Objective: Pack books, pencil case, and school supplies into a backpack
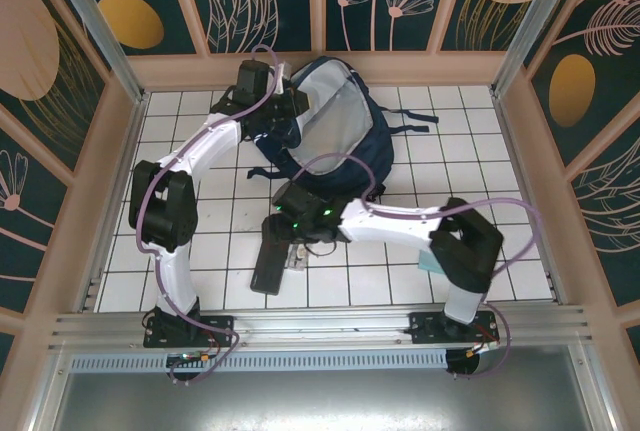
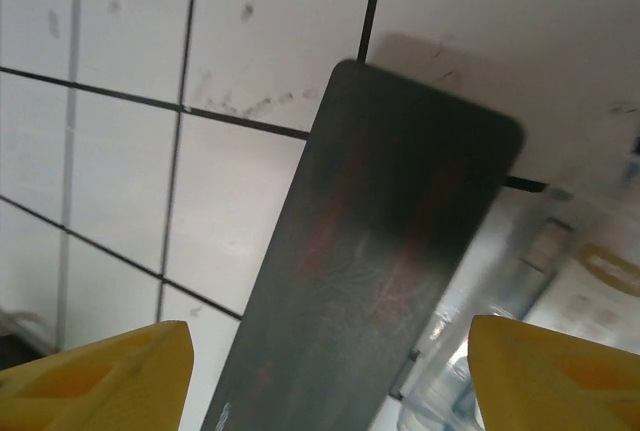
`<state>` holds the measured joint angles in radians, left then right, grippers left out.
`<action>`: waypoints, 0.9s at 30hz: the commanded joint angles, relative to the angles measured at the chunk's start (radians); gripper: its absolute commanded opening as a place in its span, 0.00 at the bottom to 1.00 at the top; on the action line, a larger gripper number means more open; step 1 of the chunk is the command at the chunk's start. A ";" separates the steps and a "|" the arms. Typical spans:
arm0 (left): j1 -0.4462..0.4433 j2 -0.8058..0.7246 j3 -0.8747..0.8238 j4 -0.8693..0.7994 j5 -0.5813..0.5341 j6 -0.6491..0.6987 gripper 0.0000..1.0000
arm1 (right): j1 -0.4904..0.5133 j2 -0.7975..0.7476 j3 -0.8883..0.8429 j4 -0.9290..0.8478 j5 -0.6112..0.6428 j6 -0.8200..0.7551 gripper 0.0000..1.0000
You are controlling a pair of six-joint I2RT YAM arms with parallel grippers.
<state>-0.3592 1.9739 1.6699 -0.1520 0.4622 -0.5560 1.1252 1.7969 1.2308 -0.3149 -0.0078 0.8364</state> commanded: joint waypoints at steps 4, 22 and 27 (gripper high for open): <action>0.018 -0.046 0.061 0.137 0.067 0.050 0.00 | 0.073 0.142 0.174 -0.196 0.235 0.055 0.81; 0.025 -0.048 0.052 0.124 0.029 0.070 0.00 | 0.091 0.383 0.430 -0.336 0.279 0.027 0.93; 0.032 -0.050 0.052 0.120 0.021 0.076 0.00 | 0.087 0.427 0.474 -0.352 0.292 0.004 0.82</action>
<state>-0.3492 1.9739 1.6703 -0.1696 0.4858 -0.5232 1.2125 2.1906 1.6699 -0.6189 0.2382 0.8516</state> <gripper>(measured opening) 0.127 0.837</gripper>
